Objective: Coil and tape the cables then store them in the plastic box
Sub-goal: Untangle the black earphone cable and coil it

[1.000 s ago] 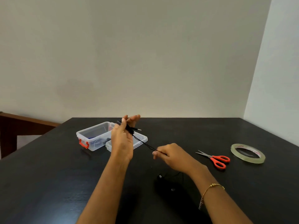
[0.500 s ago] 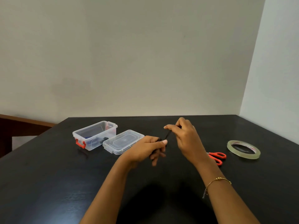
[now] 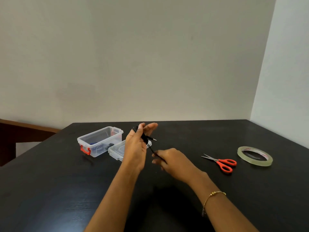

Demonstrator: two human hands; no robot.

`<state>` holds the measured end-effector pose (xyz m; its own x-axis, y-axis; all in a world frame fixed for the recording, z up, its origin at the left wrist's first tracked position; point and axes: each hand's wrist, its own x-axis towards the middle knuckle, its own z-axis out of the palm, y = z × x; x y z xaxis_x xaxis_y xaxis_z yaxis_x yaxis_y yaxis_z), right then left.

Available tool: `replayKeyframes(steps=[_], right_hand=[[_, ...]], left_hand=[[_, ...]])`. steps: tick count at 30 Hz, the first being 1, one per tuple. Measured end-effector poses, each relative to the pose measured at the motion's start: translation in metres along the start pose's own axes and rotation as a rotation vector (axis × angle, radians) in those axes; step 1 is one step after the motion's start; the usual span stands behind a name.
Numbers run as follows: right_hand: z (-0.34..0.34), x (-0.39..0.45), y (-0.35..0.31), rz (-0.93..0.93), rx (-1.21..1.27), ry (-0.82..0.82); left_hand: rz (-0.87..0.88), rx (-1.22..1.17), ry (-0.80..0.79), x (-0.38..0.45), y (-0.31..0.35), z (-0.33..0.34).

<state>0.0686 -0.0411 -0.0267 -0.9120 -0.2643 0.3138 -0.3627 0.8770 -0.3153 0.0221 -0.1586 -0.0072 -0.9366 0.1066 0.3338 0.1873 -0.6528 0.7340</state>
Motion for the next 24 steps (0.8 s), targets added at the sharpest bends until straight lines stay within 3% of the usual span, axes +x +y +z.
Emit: replayKeyframes(steps=[2,4,6,11,15,20,24], right_hand=[[-0.003,0.000,-0.002,-0.090,-0.136,0.069],[-0.007,-0.001,-0.002,-0.183,-0.118,0.202],[-0.011,-0.002,0.003,-0.214,-0.025,0.284],[-0.021,-0.003,0.021,-0.088,0.287,0.409],[-0.024,-0.006,0.026,0.015,0.526,0.328],[-0.018,-0.007,0.022,0.074,0.846,0.124],[-0.012,-0.003,0.016,0.121,0.898,0.196]], left_hand=[[0.125,0.470,0.036,0.001,-0.009,-0.003],[0.208,0.859,-0.026,0.002,-0.016,-0.008],[0.153,1.060,-0.125,-0.001,-0.019,-0.010],[-0.264,0.816,-0.411,-0.012,-0.010,-0.001],[-0.379,0.705,-0.513,-0.013,-0.003,-0.002],[-0.465,0.493,-0.476,-0.018,0.004,-0.001],[-0.534,0.464,-0.368,-0.016,0.006,0.003]])
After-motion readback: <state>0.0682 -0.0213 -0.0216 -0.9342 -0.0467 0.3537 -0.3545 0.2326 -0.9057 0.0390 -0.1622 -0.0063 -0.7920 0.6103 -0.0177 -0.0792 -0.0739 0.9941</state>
